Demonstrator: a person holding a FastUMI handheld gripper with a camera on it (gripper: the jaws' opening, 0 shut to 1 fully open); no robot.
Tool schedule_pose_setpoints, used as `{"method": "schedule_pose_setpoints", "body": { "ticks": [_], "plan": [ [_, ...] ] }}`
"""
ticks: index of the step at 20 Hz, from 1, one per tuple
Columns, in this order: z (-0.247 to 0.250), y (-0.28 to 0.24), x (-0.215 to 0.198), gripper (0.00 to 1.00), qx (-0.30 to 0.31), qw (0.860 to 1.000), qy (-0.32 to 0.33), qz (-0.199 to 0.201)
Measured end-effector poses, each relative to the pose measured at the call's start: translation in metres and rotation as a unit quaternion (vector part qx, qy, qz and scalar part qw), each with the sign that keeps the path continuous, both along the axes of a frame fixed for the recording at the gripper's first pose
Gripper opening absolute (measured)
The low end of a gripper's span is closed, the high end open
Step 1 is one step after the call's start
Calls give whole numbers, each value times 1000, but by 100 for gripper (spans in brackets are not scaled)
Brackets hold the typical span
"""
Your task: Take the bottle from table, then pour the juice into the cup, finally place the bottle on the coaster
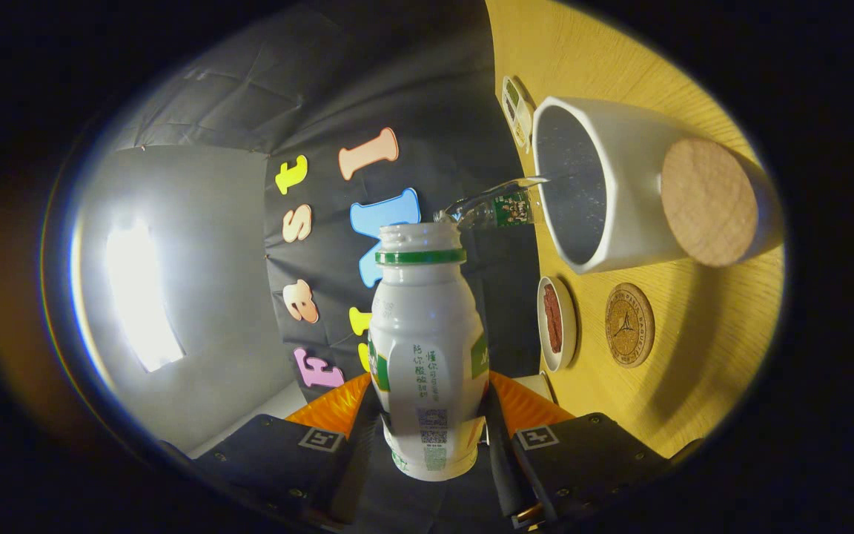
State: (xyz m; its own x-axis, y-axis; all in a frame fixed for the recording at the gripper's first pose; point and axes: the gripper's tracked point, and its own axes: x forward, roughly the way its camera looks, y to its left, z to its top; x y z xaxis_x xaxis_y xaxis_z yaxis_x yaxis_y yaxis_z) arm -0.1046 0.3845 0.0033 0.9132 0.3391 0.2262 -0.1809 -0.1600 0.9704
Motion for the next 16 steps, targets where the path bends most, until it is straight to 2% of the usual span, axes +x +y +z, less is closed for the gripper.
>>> {"method": "schedule_pose_setpoints", "body": {
  "ticks": [16],
  "plan": [
    [2, 5, 2, 70, 25, 1000, -3, 8]
  ]
}}
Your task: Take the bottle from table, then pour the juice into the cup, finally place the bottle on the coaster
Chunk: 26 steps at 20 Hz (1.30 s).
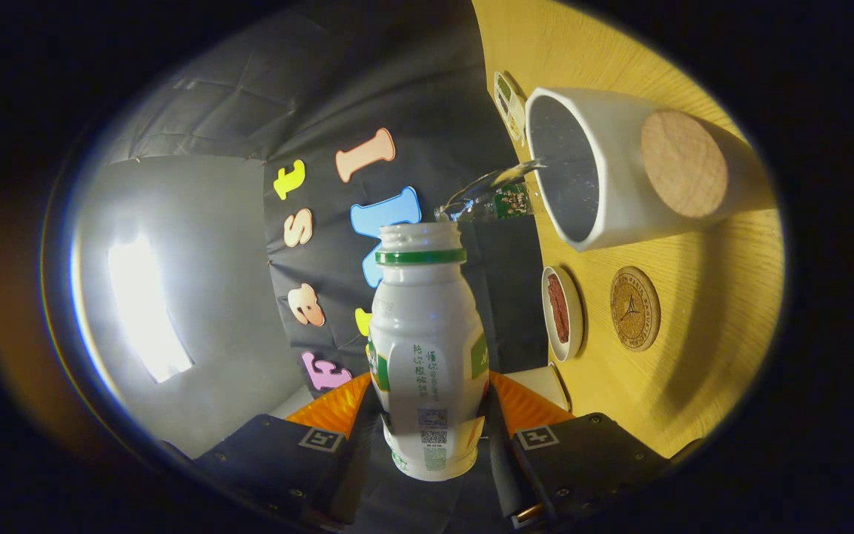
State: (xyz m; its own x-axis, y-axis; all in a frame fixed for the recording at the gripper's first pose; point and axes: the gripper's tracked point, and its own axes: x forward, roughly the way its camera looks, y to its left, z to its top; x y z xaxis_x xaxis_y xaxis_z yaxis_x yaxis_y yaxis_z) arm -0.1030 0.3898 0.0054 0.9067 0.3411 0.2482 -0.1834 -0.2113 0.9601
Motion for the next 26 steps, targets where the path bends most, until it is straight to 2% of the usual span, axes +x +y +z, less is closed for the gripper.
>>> {"method": "schedule_pose_setpoints", "body": {
  "ticks": [26],
  "plan": [
    [0, -1, -3, 70, 20, 1000, 10, 6]
  ]
}}
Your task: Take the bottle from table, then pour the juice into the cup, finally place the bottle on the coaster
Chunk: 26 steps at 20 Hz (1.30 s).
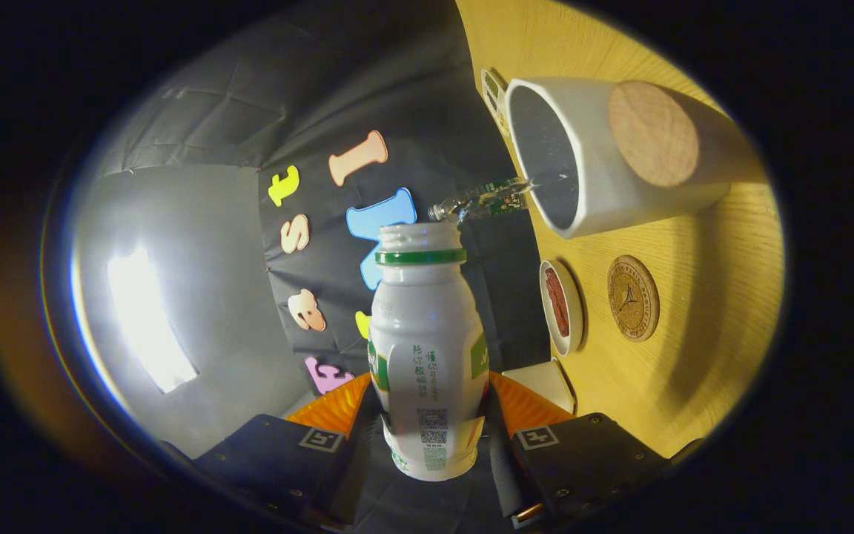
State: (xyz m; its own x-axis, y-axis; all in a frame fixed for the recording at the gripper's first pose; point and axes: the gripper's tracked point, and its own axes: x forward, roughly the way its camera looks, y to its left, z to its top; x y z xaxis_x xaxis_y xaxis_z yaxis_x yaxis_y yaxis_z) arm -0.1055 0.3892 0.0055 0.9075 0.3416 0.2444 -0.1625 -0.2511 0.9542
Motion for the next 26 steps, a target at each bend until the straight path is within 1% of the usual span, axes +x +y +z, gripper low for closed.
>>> {"method": "schedule_pose_setpoints", "body": {
  "ticks": [26],
  "plan": [
    [0, -1, -3, 70, 31, 999, 8, -11]
  ]
}}
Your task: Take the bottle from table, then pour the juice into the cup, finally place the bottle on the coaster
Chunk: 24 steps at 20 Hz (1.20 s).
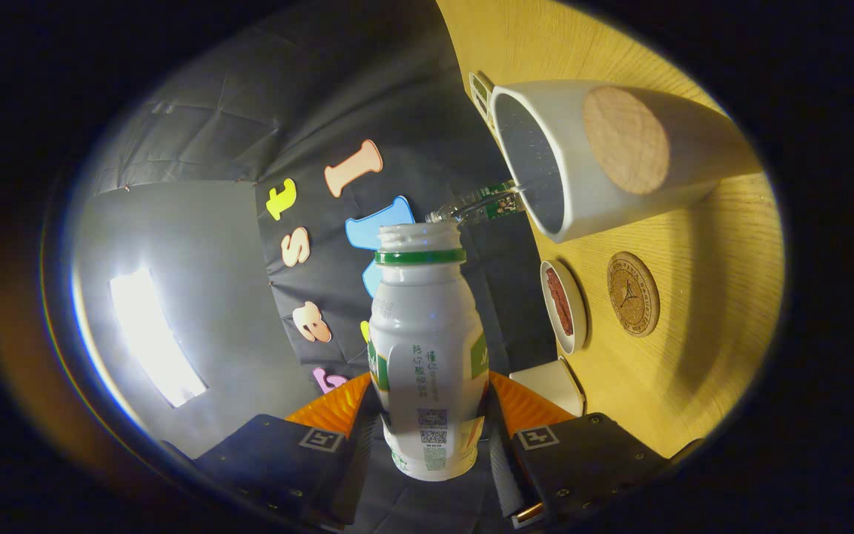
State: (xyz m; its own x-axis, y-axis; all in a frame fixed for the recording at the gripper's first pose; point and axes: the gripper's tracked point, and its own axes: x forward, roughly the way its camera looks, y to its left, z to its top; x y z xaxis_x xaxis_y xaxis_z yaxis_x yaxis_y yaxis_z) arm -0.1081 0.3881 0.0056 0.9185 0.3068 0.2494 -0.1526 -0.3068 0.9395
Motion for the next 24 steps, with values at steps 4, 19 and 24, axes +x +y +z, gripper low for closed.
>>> {"method": "schedule_pose_setpoints", "body": {
  "ticks": [4, 19, 24],
  "plan": [
    [0, 2, 0, 70, 2, 1000, 0, 0],
    [-1, 3, -1, 70, 26, 1000, 8, -6],
    [0, 4, 0, 69, 31, 999, 8, -8]
  ]
}}
